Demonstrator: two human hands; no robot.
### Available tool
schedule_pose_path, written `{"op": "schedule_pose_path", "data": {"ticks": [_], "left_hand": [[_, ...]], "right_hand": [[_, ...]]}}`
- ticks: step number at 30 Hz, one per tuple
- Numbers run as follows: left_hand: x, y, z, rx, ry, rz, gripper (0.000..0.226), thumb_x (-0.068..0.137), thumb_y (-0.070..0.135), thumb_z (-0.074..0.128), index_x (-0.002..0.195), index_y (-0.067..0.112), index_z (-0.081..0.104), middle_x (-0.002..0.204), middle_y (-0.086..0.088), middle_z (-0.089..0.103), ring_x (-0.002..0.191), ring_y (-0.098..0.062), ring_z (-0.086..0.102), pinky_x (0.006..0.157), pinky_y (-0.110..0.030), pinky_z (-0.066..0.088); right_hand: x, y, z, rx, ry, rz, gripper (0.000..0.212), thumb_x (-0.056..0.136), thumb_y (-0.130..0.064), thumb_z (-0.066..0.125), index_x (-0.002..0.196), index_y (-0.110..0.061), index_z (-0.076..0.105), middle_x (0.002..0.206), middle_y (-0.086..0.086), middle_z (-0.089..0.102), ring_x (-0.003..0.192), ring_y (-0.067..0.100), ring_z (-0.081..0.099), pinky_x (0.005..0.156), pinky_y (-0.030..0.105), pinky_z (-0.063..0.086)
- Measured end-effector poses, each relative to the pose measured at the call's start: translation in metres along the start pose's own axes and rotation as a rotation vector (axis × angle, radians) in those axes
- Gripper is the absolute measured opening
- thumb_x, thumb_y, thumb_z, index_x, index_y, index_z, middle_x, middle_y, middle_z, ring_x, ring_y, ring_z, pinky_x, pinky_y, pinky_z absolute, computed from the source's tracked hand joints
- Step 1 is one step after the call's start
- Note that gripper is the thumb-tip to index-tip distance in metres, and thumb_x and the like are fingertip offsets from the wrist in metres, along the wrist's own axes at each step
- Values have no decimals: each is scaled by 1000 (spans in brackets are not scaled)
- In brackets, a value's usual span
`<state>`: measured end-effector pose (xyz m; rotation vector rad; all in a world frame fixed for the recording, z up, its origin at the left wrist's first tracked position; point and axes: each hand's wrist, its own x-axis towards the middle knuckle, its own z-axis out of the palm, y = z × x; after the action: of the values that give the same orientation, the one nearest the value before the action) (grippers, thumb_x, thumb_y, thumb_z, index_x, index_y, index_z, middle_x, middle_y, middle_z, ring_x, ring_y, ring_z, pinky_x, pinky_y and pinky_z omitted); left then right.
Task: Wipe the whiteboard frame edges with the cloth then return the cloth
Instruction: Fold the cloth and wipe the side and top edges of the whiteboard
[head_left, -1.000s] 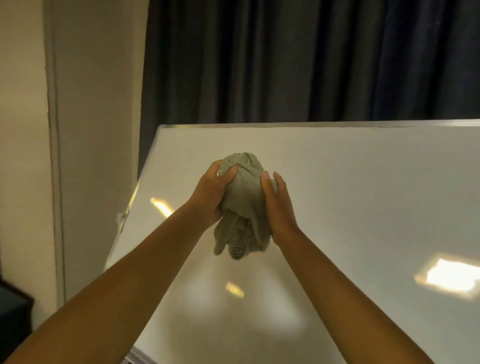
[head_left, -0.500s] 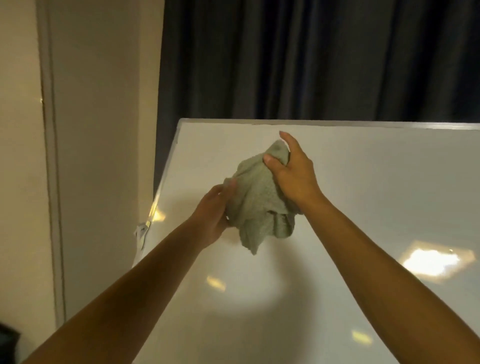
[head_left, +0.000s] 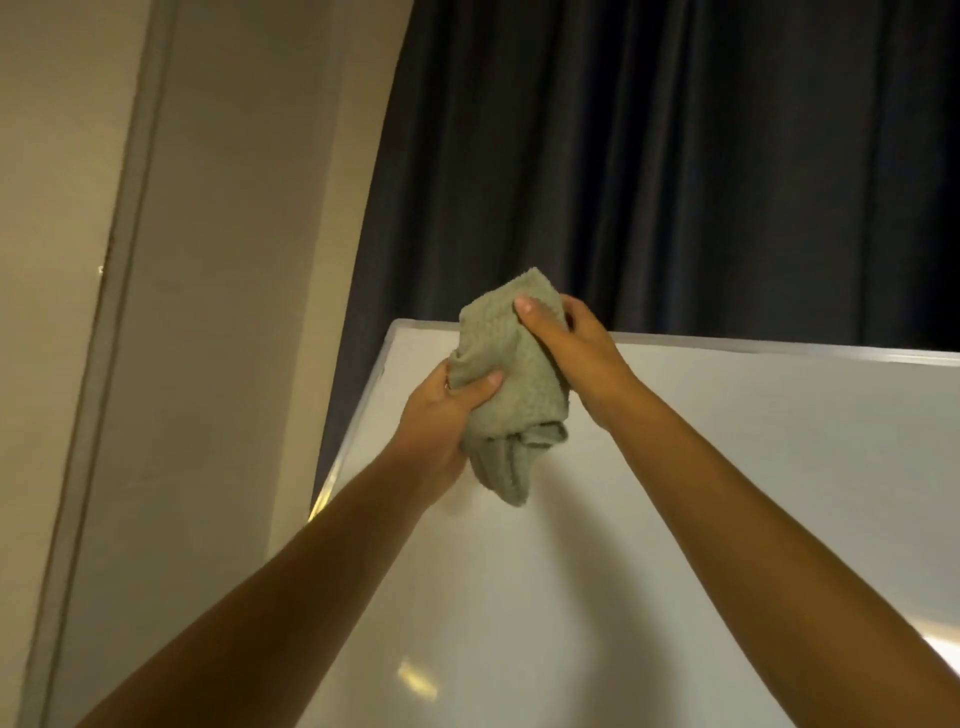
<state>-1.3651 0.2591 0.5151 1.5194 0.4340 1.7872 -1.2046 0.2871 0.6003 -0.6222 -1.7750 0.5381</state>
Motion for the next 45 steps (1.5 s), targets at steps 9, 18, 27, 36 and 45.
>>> {"op": "schedule_pose_path", "data": {"ticks": [9, 18, 27, 36, 45], "left_hand": [[59, -20, -78, 350, 405, -14, 21, 97, 33, 74, 114, 26, 63, 106, 7, 67, 91, -7, 65, 65, -22, 58], [118, -29, -163, 447, 455, 55, 77, 94, 25, 79, 161, 23, 40, 150, -6, 57, 143, -31, 51, 119, -52, 44], [165, -56, -200, 455, 469, 49, 86, 92, 26, 82, 164, 26, 34, 157, -13, 54, 144, -34, 53, 118, -52, 45], [199, -81, -200, 625, 452, 139, 69, 94, 26, 79, 154, 30, 45, 141, -7, 66, 127, -34, 65, 90, -32, 46], [202, -100, -193, 769, 447, 118, 54, 102, 31, 67, 151, 19, 47, 124, -19, 69, 117, -36, 66, 106, -54, 50]], "right_hand": [[84, 35, 52, -608, 245, -224, 68, 75, -77, 65, 123, -30, 51, 99, -12, 64, 85, 11, 61, 69, 29, 46], [163, 46, 121, -870, 213, -360, 76, 78, -74, 63, 137, -30, 43, 117, -2, 69, 98, 22, 67, 82, 39, 53], [228, 65, 151, -1010, 105, -403, 75, 81, -68, 66, 139, -27, 42, 113, 3, 68, 97, 24, 67, 83, 40, 54], [280, 97, 148, -1107, 155, -408, 67, 75, -75, 66, 108, -22, 43, 85, -4, 60, 74, 20, 63, 62, 35, 47], [322, 120, 139, -1048, 65, -120, 96, 63, -91, 56, 124, -17, 47, 110, 4, 64, 92, 24, 63, 69, 35, 48]]}}
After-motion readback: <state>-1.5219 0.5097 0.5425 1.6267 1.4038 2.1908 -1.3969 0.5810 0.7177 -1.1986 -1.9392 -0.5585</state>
